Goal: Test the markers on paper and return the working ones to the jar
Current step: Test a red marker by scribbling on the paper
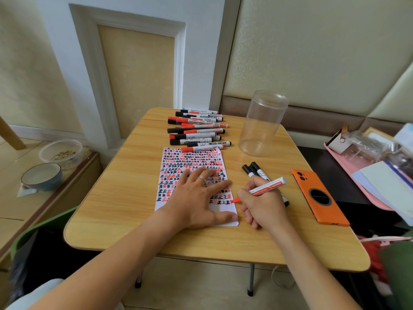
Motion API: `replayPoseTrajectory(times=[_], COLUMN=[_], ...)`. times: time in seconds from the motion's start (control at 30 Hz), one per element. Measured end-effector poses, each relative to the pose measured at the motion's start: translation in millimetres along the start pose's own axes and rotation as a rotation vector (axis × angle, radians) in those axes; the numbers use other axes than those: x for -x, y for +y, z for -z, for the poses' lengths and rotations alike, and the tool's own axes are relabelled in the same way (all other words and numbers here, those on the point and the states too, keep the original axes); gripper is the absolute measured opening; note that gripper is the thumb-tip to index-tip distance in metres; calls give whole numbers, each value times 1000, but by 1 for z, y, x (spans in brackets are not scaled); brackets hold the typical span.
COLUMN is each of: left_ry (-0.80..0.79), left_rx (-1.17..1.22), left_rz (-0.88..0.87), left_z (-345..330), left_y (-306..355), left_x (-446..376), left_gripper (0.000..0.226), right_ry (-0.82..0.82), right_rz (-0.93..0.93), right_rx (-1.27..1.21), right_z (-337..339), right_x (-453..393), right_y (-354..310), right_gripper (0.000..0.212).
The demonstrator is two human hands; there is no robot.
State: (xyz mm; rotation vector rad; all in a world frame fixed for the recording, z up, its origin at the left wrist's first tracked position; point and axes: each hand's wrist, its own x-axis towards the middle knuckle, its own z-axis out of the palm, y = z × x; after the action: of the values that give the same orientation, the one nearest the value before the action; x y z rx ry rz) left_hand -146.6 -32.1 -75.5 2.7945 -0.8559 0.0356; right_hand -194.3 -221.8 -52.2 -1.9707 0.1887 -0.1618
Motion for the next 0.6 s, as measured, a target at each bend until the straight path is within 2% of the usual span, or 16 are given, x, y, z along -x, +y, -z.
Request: replayPoseTrajectory(times=[0.6], left_ry=[-8], left_rx=[2], left_rz=[2], left_z=[0], left_y=[1], left_x=[1], left_gripper=[102], right_ry=[-42], right_rz=[37], right_rx=[28], right_z=[1], right_x=[2], right_y=[0], right_gripper=[16])
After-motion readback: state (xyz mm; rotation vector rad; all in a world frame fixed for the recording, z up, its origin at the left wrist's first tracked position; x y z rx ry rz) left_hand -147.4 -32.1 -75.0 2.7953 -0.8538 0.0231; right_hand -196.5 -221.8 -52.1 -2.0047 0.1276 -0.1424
